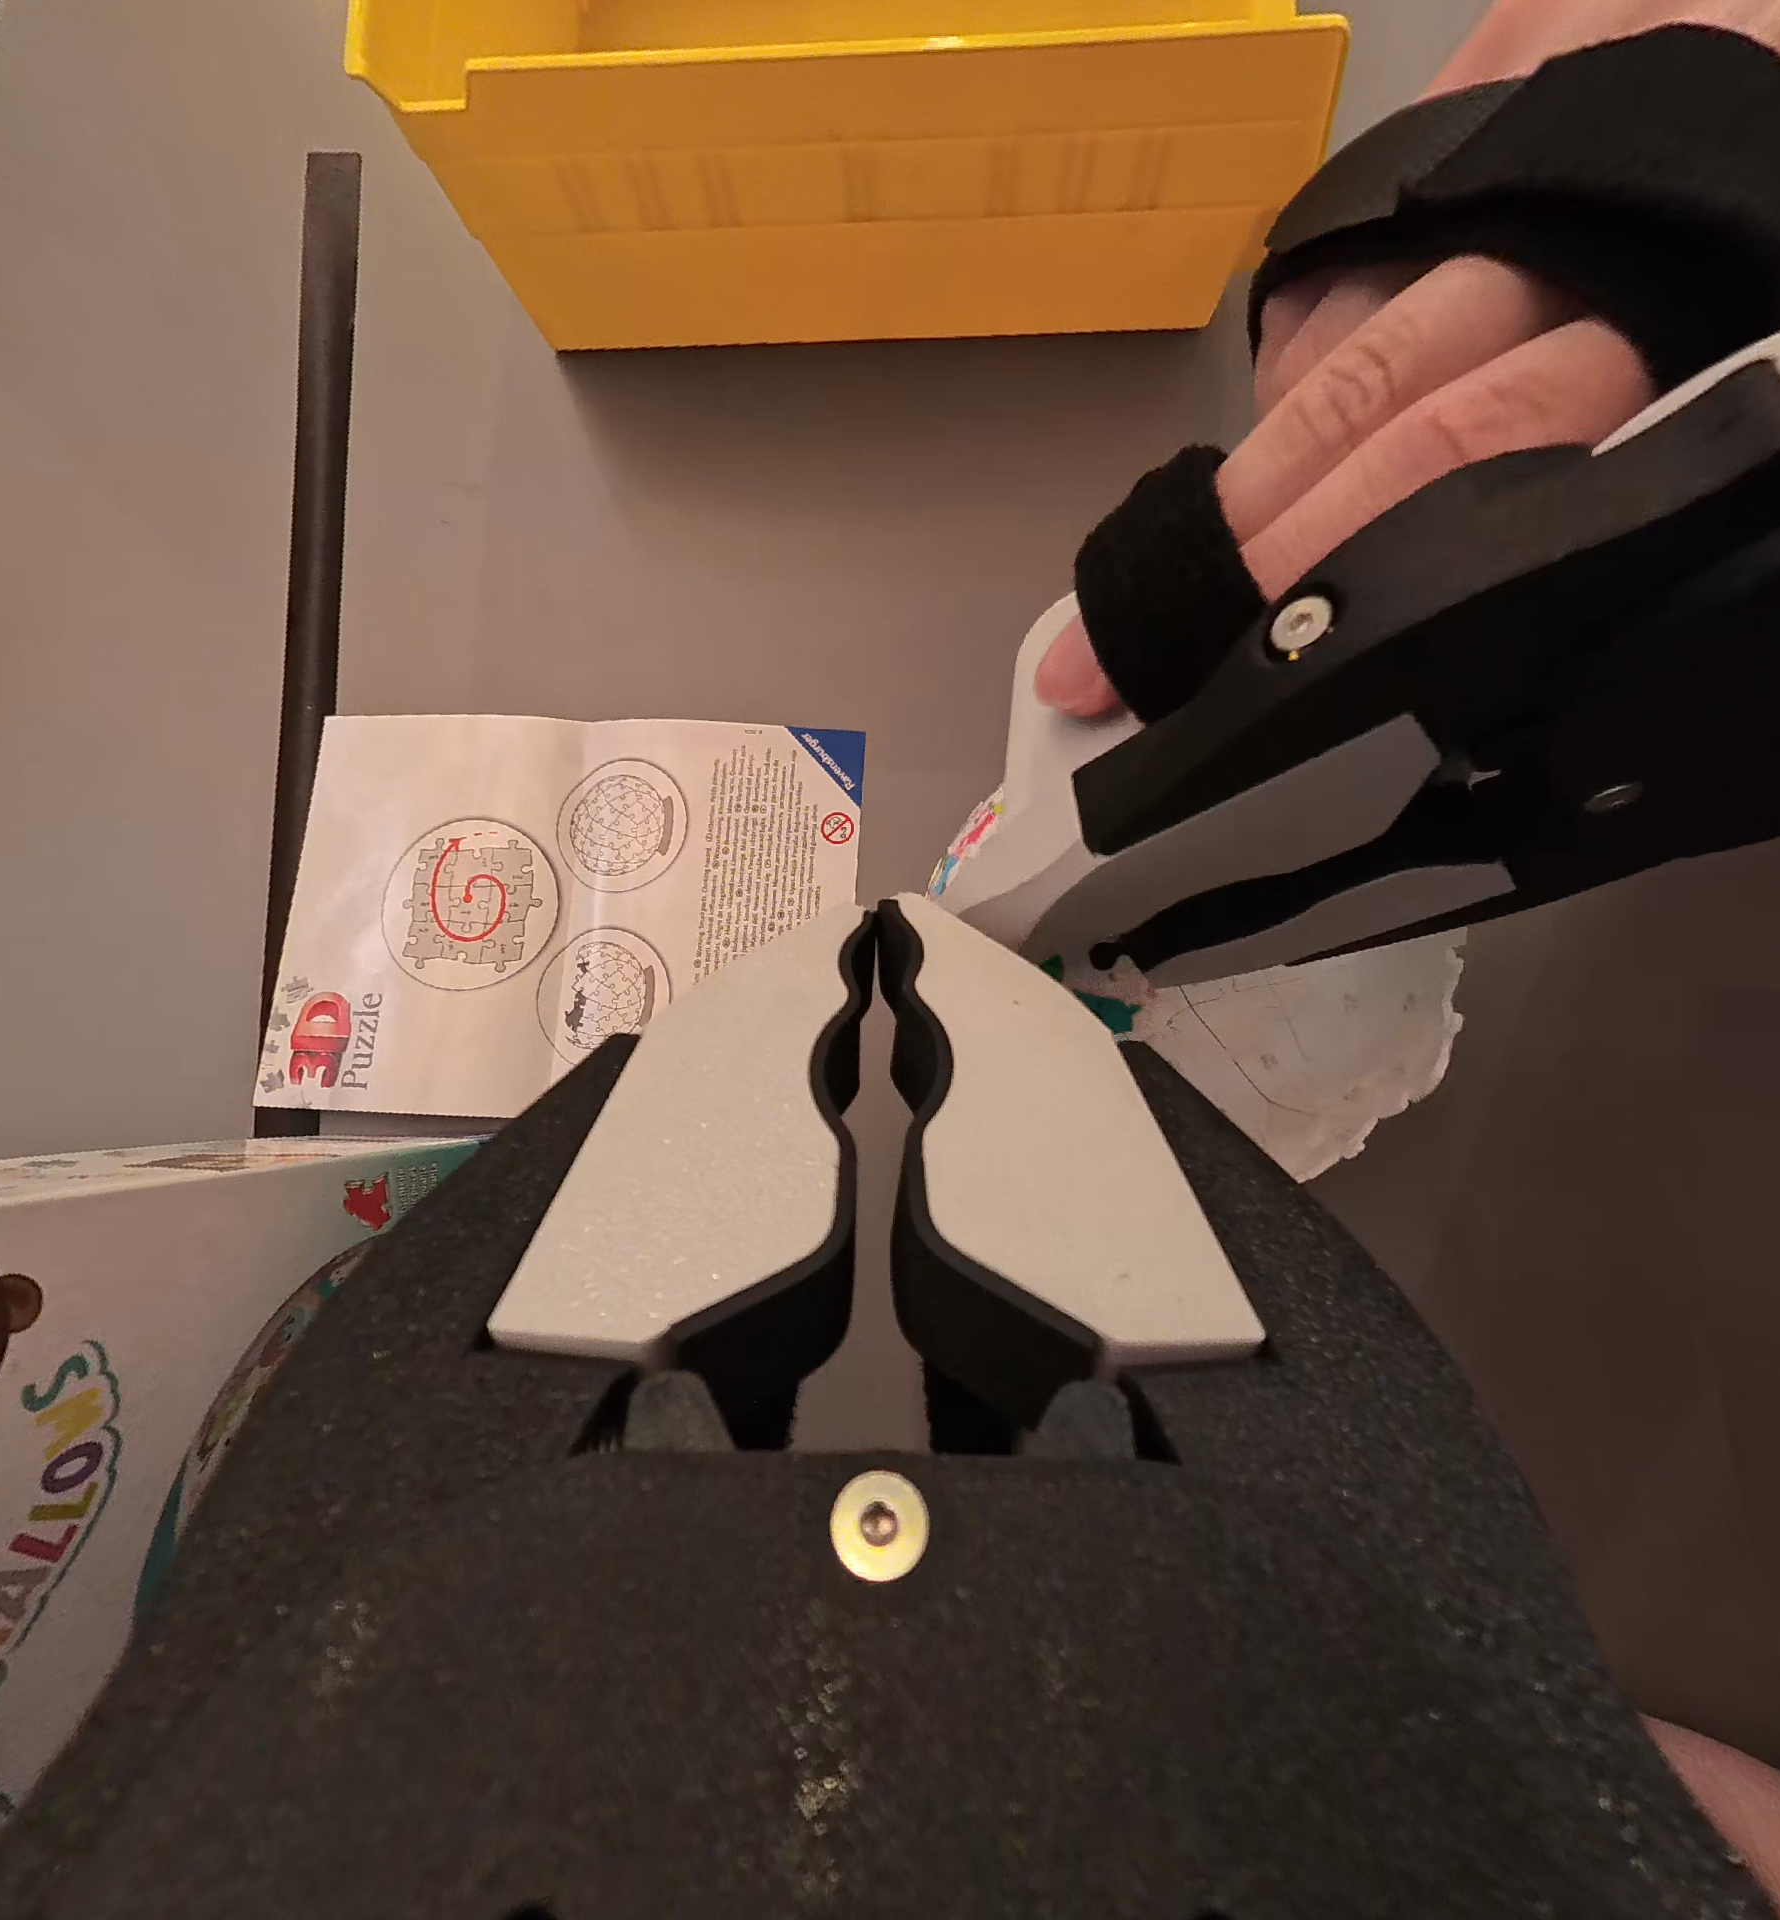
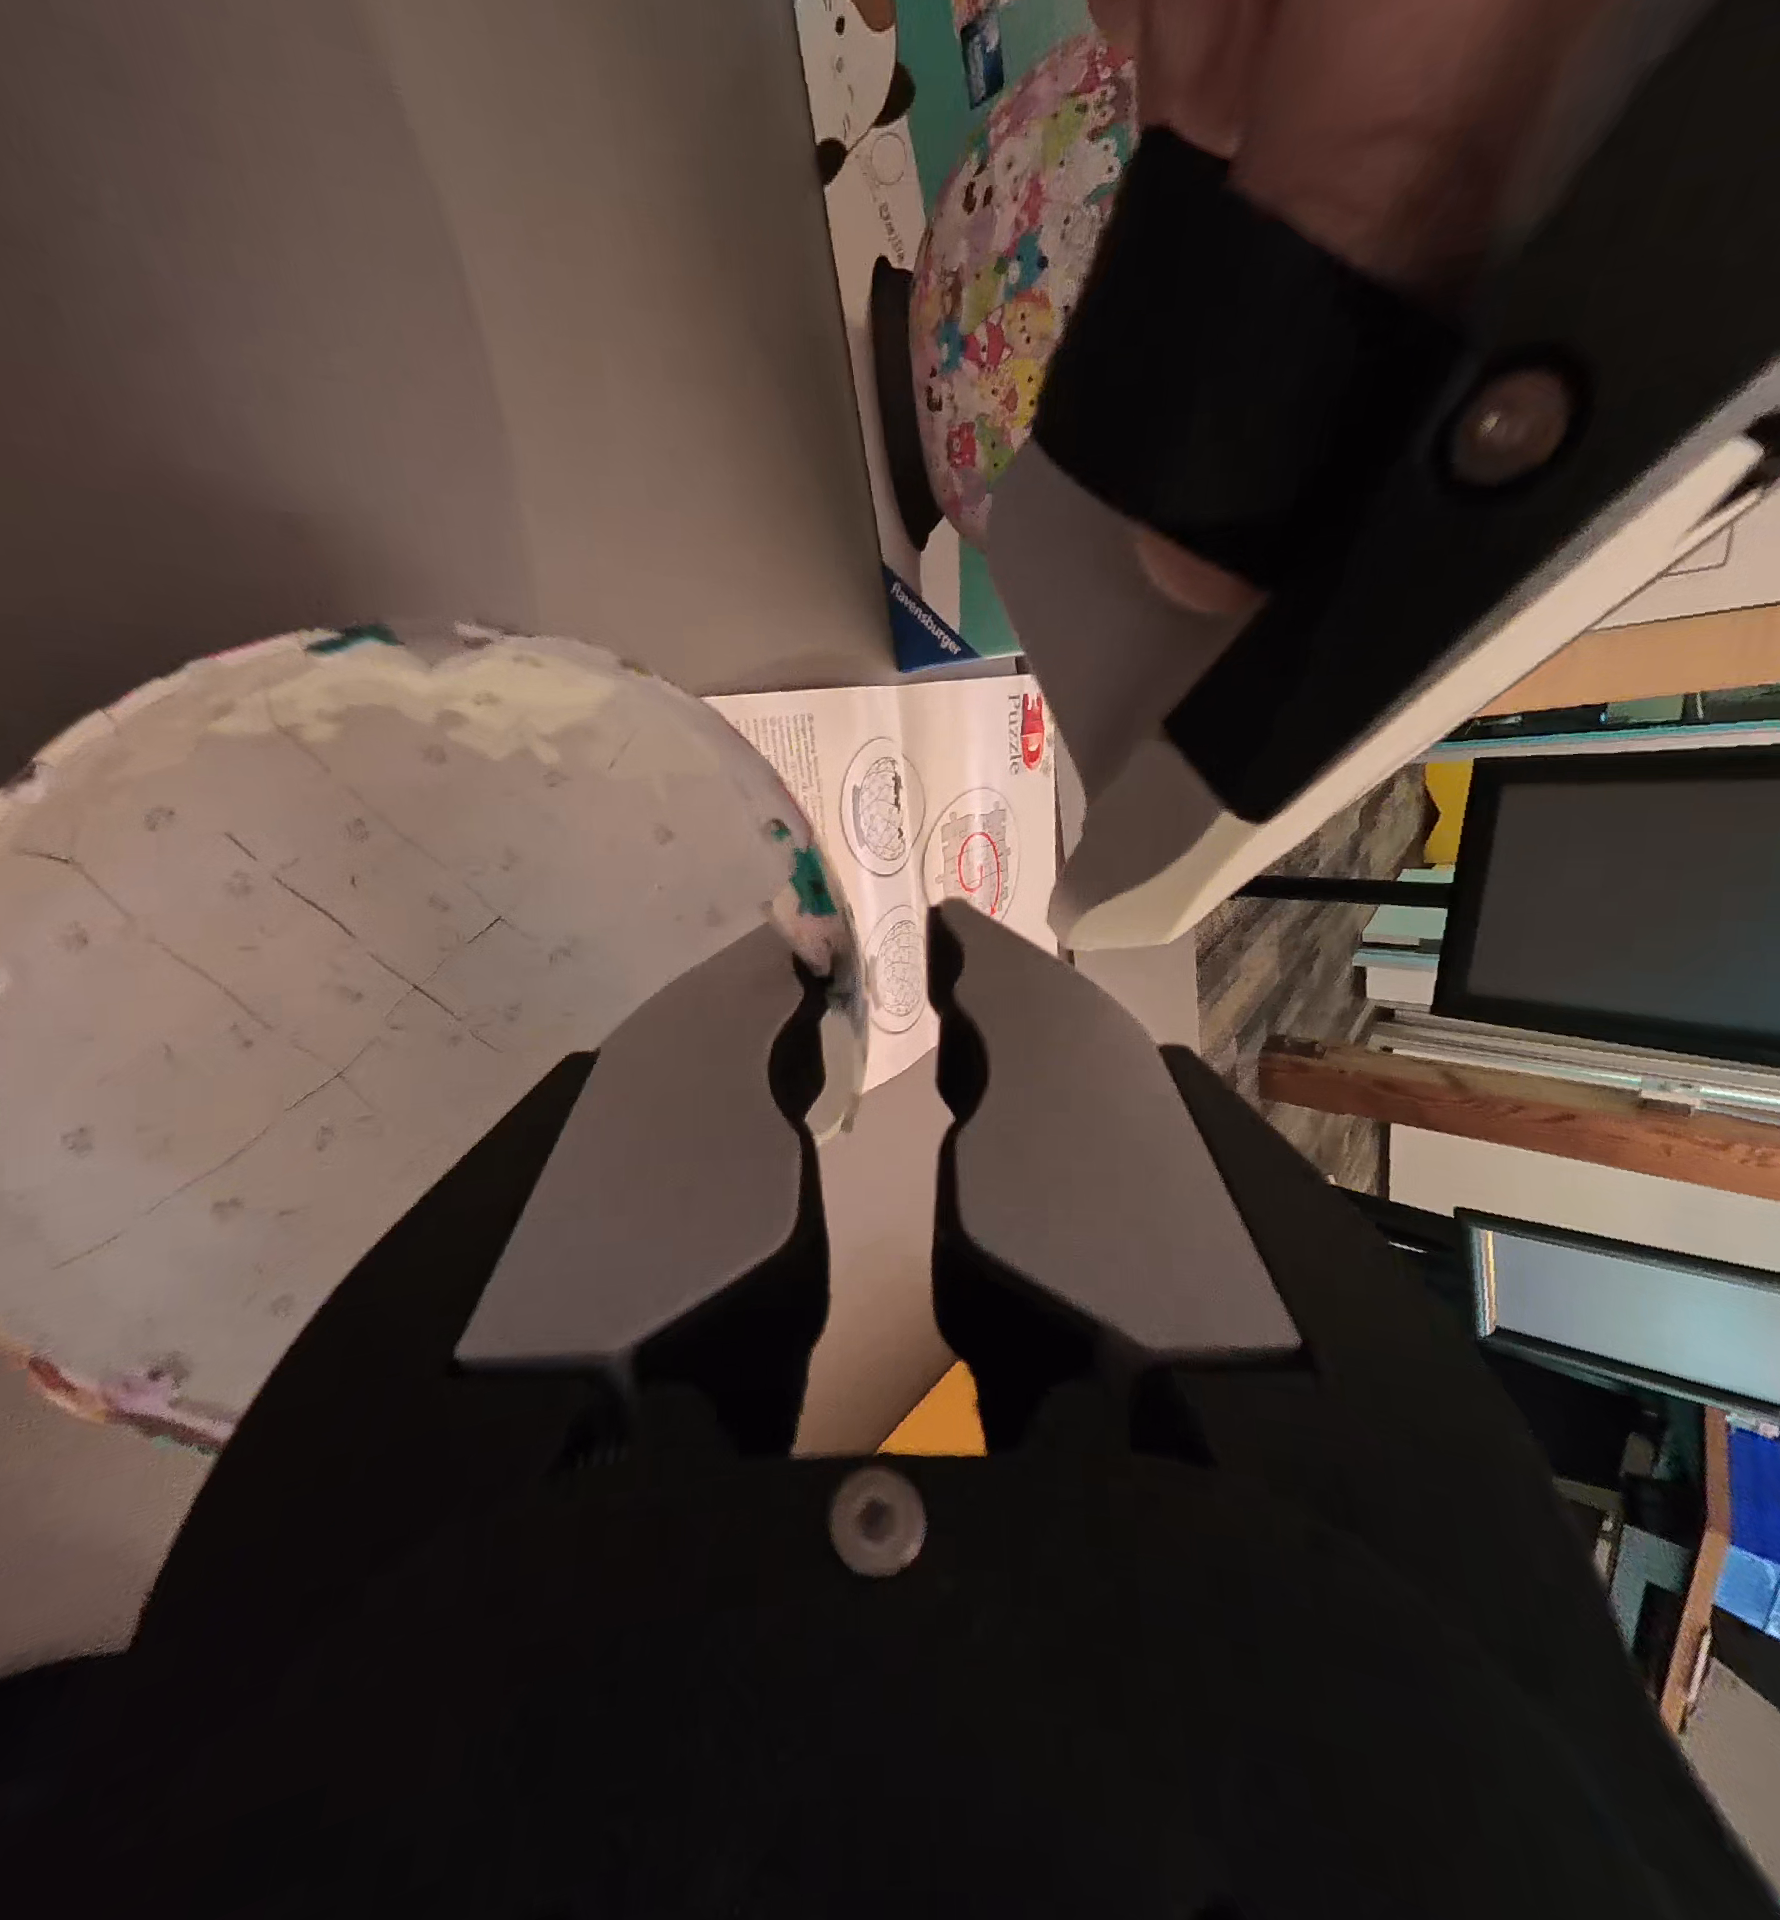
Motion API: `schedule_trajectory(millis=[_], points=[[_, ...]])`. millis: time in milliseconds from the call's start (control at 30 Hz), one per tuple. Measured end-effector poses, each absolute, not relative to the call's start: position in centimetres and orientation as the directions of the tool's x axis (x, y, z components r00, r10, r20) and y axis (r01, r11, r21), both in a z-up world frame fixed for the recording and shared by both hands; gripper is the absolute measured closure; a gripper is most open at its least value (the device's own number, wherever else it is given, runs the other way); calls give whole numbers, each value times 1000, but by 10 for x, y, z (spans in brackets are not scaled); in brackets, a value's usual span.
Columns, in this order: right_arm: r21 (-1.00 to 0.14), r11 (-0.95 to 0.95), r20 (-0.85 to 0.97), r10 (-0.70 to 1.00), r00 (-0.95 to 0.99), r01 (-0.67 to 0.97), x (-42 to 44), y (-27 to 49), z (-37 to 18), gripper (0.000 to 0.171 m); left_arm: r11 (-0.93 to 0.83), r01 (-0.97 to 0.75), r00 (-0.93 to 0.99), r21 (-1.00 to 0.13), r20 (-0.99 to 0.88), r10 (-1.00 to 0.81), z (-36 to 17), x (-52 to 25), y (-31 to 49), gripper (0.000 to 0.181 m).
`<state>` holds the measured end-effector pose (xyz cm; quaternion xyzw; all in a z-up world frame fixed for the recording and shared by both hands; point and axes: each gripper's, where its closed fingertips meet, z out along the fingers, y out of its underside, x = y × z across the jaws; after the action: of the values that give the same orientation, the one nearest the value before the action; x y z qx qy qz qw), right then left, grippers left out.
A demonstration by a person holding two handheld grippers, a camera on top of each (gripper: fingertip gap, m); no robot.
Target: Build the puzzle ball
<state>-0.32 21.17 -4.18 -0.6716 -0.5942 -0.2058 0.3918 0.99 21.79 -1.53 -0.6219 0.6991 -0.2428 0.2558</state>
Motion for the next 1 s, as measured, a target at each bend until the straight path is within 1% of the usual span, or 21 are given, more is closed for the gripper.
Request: schedule_trajectory(millis=[167,433,700,800,1000], points=[[-272,75,744,649,160,959,-9,209,-44,159,100,-742,-88,-663,-52,-995,-14,9,220,181],[-262,189,749,658,76,946,-22,199,-42,162,102,-748,-92,-656,-51,-994,-17,10,219,181],[-169,188,769,640,10,968,-15,206,-46,162,104,-749,-93,-655,-52,-994,-17,11,219,181],[-154,210,778,628,-12,966,-18,207,-46,165,105,-751,-94,-652,-52,-994,-18,11,218,181],[-127,224,784,620,-41,966,-18,206,-46,166,102,-749,-92,-654,-51,-994,-17,11,219,181]])
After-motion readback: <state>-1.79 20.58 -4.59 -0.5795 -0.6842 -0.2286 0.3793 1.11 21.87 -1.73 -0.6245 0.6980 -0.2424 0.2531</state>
